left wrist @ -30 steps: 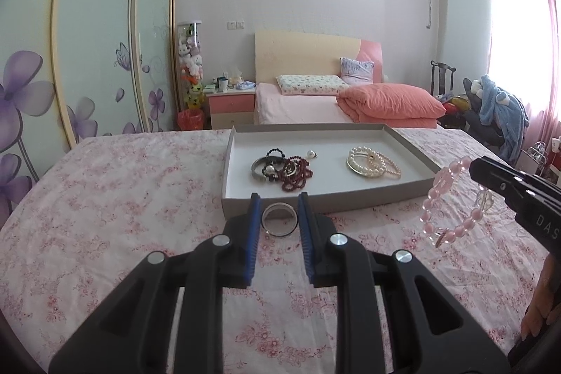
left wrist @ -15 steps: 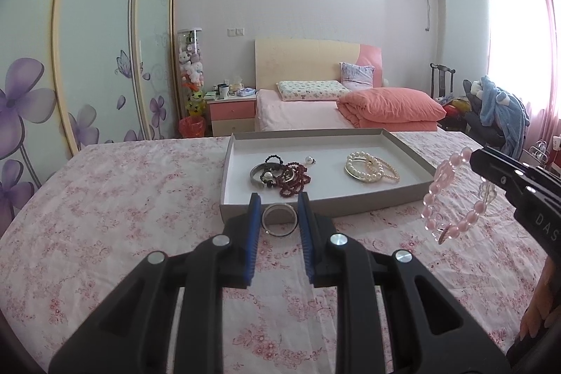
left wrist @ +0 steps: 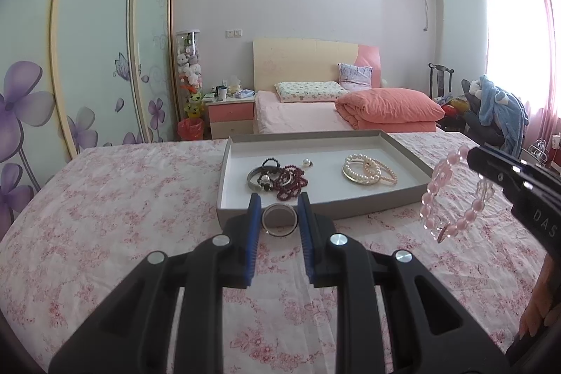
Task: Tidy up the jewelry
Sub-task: 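Lower both held items into the gray tray and open both tools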
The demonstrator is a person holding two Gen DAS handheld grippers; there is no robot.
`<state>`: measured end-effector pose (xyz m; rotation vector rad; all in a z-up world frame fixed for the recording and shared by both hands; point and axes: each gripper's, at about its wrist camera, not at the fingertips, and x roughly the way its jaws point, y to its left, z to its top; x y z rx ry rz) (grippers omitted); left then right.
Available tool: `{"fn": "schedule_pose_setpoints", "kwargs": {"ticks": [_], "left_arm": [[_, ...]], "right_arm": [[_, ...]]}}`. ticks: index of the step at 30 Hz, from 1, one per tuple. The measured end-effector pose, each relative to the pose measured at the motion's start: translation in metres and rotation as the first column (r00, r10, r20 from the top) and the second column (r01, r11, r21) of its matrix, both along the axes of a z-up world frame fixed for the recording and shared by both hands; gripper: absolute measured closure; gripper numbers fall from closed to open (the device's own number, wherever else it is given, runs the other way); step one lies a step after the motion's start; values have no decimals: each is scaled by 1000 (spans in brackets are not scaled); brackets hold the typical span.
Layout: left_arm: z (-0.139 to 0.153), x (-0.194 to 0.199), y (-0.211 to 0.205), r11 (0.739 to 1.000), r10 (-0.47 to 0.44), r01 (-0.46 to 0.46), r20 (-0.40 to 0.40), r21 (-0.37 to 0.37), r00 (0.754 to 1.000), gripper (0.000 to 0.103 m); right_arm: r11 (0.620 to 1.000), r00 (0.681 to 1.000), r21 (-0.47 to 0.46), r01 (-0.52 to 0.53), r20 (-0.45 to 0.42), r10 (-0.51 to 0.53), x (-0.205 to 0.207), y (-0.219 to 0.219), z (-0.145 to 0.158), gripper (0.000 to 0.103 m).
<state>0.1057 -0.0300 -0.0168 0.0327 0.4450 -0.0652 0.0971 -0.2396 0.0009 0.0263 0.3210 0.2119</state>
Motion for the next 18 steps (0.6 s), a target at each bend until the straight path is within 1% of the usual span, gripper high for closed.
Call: {"fn": "schedule_pose_setpoints", "kwargs": {"ticks": [4,7,10,13,18], "left_arm": [[9,8,-2,1000,1,-1,38,10,999,81],[21,18,-5,1000,8,-9,76,15,997,81],[30,28,-8,1000,12,-15,112,26,994,81],[35,43,-12,999,16,-22,137,36,990,81],[35,73,-11,999,27,-30,126,20,992,81]], "right_arm": [[1000,999,4,6,52,-7,3,0,13,89],[1000,995,-4,17,103,-16,10,2,24,89],[1000,991,-1,26,134,-26,21,4,31,89],[999,988,4,36,151,-36,36,5,35,89],[999,989,7,49,141,-50,65,9,33,89]]}}
